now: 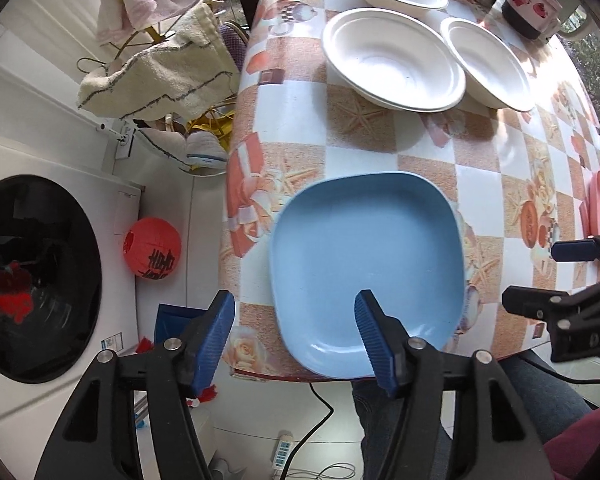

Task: Organize plates and bowls
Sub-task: 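Lower the blue plate onto the green plate and open both grippers, then move both grippers to the pink square plate and close on its rim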

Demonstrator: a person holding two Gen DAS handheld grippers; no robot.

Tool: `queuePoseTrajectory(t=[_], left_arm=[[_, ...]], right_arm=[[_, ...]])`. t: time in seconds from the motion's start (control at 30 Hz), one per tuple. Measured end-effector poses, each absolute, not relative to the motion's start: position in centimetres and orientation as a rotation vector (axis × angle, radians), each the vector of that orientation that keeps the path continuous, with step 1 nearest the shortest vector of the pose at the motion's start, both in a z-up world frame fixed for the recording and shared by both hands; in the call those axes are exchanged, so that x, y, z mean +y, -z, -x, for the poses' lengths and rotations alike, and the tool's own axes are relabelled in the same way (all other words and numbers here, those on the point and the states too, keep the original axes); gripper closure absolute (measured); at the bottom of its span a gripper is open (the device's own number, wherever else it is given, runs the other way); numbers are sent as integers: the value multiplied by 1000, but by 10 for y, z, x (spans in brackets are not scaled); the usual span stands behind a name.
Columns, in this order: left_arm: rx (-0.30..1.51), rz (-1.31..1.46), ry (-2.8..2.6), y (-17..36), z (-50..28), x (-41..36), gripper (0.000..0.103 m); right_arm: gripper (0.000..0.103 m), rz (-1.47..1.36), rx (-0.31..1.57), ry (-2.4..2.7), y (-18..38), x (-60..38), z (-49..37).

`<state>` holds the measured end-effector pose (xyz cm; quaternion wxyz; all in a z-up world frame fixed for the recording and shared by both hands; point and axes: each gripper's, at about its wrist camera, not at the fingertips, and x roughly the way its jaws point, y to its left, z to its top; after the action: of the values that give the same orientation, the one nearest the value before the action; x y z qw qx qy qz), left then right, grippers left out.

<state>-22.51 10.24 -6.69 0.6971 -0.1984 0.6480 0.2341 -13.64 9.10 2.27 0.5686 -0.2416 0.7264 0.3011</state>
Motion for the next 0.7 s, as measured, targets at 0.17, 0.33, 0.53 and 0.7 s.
queuePoseTrajectory(t=[0.17,0.33,0.53,0.7], left_arm=[[1460,414,-445,64,206,77,35],[1484,346,-342,63,176,43,34],[1498,223,-235,57,140,4,32],[1510,168,-178,56,113,-17,31]], right_arm=[[1,485,1769,-591,1,39,118],[1,341,1813,-503,13,-5,97],[1,213,1796,-428,19,-60,63],[1,107,1802,-346,33,-113,35]])
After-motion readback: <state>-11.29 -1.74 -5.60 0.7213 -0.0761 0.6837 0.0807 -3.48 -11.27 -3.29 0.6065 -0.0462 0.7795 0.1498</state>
